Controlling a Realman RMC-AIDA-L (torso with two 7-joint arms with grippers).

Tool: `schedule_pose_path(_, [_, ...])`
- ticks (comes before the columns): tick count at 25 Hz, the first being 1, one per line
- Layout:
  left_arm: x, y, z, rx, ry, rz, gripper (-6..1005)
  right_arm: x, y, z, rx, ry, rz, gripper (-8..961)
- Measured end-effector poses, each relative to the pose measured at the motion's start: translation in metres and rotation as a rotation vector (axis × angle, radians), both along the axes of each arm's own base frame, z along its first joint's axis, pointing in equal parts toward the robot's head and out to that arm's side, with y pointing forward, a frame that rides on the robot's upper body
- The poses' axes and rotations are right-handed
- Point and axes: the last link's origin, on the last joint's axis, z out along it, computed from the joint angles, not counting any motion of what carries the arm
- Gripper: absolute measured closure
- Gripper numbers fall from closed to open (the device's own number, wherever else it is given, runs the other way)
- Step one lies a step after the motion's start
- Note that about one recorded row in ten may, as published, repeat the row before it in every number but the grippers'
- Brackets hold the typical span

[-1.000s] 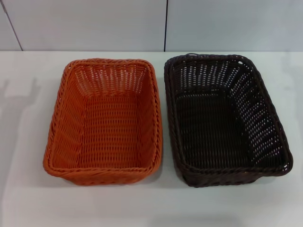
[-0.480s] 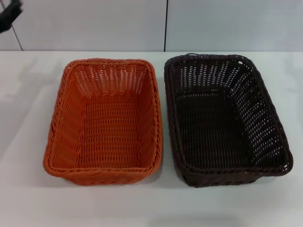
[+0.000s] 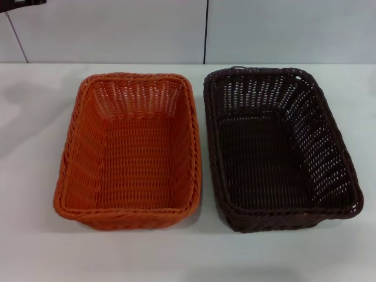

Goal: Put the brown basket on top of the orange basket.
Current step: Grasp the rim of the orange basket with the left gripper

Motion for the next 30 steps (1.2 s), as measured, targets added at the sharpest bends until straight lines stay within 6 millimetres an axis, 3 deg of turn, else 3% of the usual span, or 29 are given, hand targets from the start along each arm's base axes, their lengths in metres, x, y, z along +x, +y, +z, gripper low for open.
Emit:
schedule_pose_path(6, [0.018,-0.007,0.011,-0.154,0.071,0.087,153,-0.001,0.003,0.012,0.026,-0.018,0.016,333])
schedule_pose_path(9, [0.030,-0.014,0.006,-0.296,0.168,0.179,153,-0.008,0.003,0.016,0.052,-0.025,0.052,334])
schedule_pose_path(16, [0.031,-0.024,-0.002,-0.352,0.227,0.365,152,-0.024,0.005,0.024,0.099,-0.041,0.126,335])
schedule_pose_path(20, [0.023,-0.034,-0.016,-0.357,0.282,0.500,153,-0.031,0.003,0.027,0.131,-0.046,0.167,335])
schedule_pose_path(30, [0.018,-0.047,-0.058,-0.426,0.333,0.573,152,-0.037,0.008,0.036,0.151,-0.056,0.189,337])
